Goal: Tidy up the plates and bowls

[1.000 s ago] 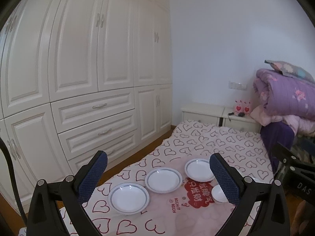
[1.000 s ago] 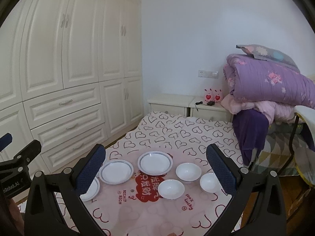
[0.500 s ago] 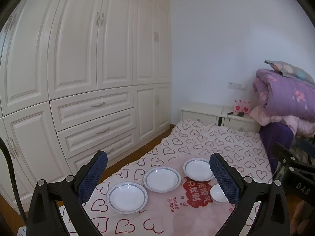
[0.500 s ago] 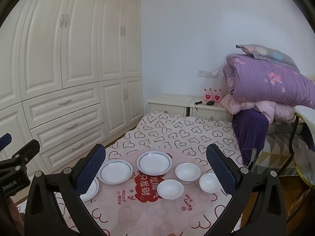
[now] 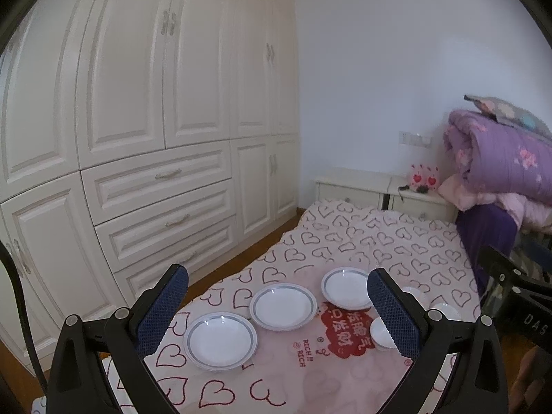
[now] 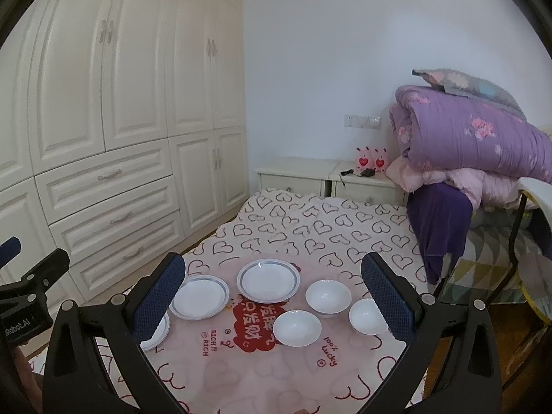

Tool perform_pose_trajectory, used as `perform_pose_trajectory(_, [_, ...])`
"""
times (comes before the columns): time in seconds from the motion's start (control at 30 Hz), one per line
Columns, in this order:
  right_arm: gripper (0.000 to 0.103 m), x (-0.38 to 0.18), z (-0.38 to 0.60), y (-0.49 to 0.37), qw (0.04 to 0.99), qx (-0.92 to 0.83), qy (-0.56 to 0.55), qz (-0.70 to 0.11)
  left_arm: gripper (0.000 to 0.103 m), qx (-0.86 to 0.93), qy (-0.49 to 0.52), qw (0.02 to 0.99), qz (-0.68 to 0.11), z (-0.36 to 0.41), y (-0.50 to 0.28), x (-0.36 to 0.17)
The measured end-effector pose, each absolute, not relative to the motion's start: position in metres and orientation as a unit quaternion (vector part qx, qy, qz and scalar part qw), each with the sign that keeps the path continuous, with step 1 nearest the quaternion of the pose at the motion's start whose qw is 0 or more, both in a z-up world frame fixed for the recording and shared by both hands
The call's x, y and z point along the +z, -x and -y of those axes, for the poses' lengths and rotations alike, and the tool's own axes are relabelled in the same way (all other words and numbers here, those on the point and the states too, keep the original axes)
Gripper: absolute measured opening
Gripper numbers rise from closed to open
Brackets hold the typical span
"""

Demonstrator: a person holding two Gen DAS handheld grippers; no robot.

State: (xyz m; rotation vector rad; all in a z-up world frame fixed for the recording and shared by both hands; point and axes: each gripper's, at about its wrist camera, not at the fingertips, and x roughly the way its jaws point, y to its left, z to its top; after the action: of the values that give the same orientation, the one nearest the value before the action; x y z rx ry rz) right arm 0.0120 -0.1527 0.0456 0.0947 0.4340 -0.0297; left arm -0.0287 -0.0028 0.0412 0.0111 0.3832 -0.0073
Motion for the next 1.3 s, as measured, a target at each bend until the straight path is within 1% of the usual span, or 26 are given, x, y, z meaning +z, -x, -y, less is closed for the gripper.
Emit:
perform_pose_trajectory(0.1, [0.103, 0.033, 0.151, -0.025, 0.972, -0.009, -0.049, -0.229, 0.102, -0.005, -0.007, 0.978, -0.210, 0.004, 0.008, 0.032])
perform_pose_trajectory(0.23, [0.103, 0.006, 0.144, -0.052, 0.964, 0.007, -0.052, -0.262, 0.102, -0.010, 0.002, 0.964, -0.265, -0.002, -0.033, 0.007])
perform_pose_trajectory(0.5, [0.103, -0.075, 0.099, -0.132, 0.933, 0.065, -0.053, -0.349, 0.102, 0.025, 0.012, 0.922, -0.385, -0.045, -0.139, -0.059])
perform_pose_trajectory(0.57, [0.103, -0.092, 0.085, -0.148, 0.926, 0.080, -0.050, -0.366, 0.102, 0.036, 0.016, 0.914, -0.404, -0.054, -0.163, -0.063])
perform_pose_trajectory(0.7, [0.103, -0.123, 0.057, -0.178, 0.911, 0.110, -0.045, -0.395, 0.102, 0.058, 0.021, 0.899, -0.434, -0.079, -0.215, -0.076])
perform_pose_trajectory(0.93, [0.103, -0.177, 0.006, -0.223, 0.876, 0.161, -0.049, -0.452, 0.102, 0.078, 0.023, 0.883, -0.463, -0.118, -0.268, -0.106])
perform_pose_trajectory(1.13, [0.103, -0.221, -0.031, -0.253, 0.839, 0.196, -0.058, -0.504, 0.102, 0.081, 0.029, 0.859, -0.505, -0.167, -0.331, -0.146])
perform_pose_trajectory(1.3, [0.099, -0.257, -0.055, -0.275, 0.807, 0.217, -0.073, -0.545, 0.102, 0.090, 0.071, 0.831, -0.545, -0.234, -0.376, -0.193])
